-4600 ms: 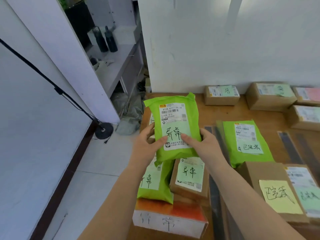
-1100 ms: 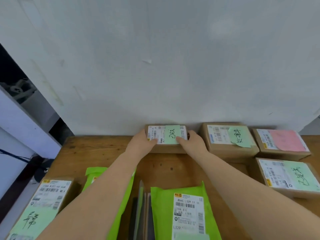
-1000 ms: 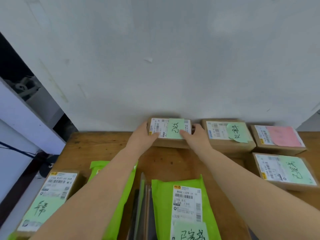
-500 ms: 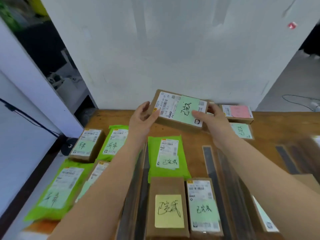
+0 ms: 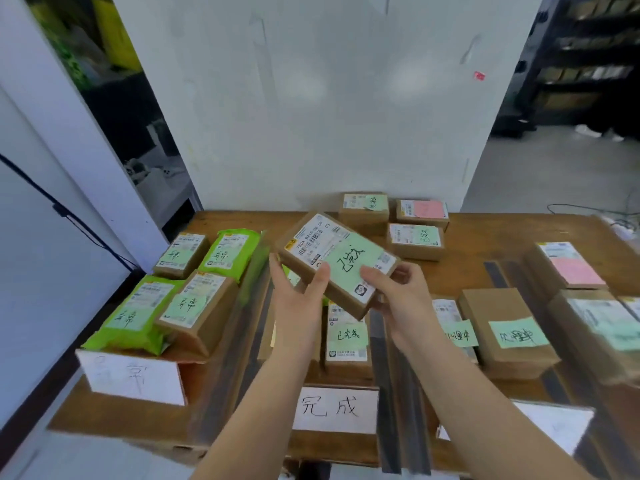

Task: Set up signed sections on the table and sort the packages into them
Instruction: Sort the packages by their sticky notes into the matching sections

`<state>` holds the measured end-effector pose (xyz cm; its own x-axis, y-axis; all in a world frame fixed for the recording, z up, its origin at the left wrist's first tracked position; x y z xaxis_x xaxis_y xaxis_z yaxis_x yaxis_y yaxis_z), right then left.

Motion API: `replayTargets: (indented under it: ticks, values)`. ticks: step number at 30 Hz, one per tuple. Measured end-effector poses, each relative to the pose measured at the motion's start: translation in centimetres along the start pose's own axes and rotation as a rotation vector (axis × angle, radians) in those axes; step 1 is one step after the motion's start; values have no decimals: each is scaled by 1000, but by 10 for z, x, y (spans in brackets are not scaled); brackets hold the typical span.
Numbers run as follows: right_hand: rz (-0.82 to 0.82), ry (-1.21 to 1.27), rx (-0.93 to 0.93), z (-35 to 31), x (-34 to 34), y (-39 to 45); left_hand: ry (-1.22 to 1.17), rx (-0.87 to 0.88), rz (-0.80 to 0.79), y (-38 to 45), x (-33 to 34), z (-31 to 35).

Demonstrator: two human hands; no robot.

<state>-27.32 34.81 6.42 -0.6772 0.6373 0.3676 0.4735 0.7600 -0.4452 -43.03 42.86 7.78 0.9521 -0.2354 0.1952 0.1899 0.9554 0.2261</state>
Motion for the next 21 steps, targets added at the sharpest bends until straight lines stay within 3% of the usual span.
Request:
replayTargets:
  ticks: [12, 21]
  values:
    - [13, -340, -185, 4, -17, -48, 76, 4, -94, -51, 10, 11]
    - [-4, -374, -122, 13, -9, -27, 74, -26, -171, -32, 6, -3]
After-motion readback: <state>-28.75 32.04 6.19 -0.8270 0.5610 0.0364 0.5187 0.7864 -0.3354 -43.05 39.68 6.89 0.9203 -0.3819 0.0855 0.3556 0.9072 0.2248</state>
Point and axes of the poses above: each hand's wrist, its own y-axis towards the middle knuckle, its own x-axis out of the palm, z = x × y, the point moved 10 cm from there along y, towards the middle knuckle, and after that the axes turned 14 degrees about x, right-handed, at the moved point
